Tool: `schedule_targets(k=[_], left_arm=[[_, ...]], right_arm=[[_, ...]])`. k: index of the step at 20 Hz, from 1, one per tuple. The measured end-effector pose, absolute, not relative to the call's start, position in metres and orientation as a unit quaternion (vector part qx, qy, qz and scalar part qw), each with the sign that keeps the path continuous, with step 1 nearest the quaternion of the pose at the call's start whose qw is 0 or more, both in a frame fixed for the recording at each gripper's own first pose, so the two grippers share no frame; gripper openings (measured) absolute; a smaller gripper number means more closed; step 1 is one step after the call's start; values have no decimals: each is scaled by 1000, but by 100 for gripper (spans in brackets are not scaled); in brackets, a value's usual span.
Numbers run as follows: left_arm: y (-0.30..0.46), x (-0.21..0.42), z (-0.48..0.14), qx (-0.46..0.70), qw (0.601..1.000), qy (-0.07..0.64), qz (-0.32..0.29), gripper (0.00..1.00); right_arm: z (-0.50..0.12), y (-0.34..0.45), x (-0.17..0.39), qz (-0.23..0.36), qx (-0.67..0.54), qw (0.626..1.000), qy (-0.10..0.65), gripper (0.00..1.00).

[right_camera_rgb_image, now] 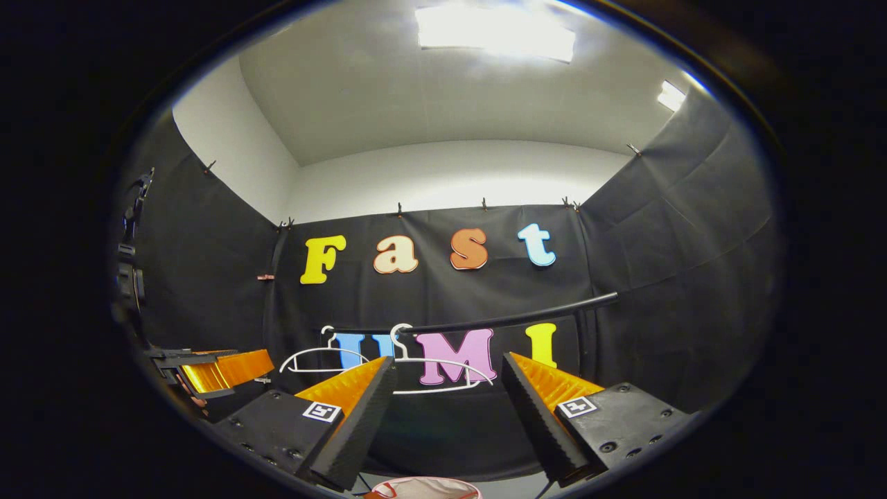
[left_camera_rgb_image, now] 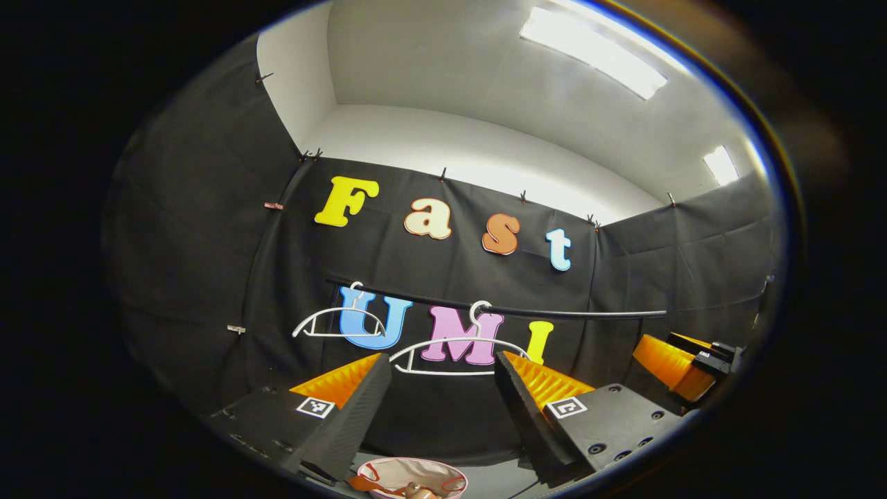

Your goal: Grasp the clothes on the hanger with both hands and then place them into the laundry hamper below.

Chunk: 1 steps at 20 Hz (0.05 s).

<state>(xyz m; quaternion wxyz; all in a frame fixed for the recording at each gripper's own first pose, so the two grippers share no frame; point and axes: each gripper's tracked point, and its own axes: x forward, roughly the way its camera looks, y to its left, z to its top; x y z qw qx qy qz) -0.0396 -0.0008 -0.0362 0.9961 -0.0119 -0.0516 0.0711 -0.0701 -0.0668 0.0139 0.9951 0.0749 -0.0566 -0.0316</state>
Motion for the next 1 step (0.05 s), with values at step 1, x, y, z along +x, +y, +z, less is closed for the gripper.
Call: schedule_targets(k=[1], left_arm=[[0, -40, -37, -12, 996, -52, 73, 95]], right_arm=[[13, -67, -70, -31, 76, 995, -55, 92]])
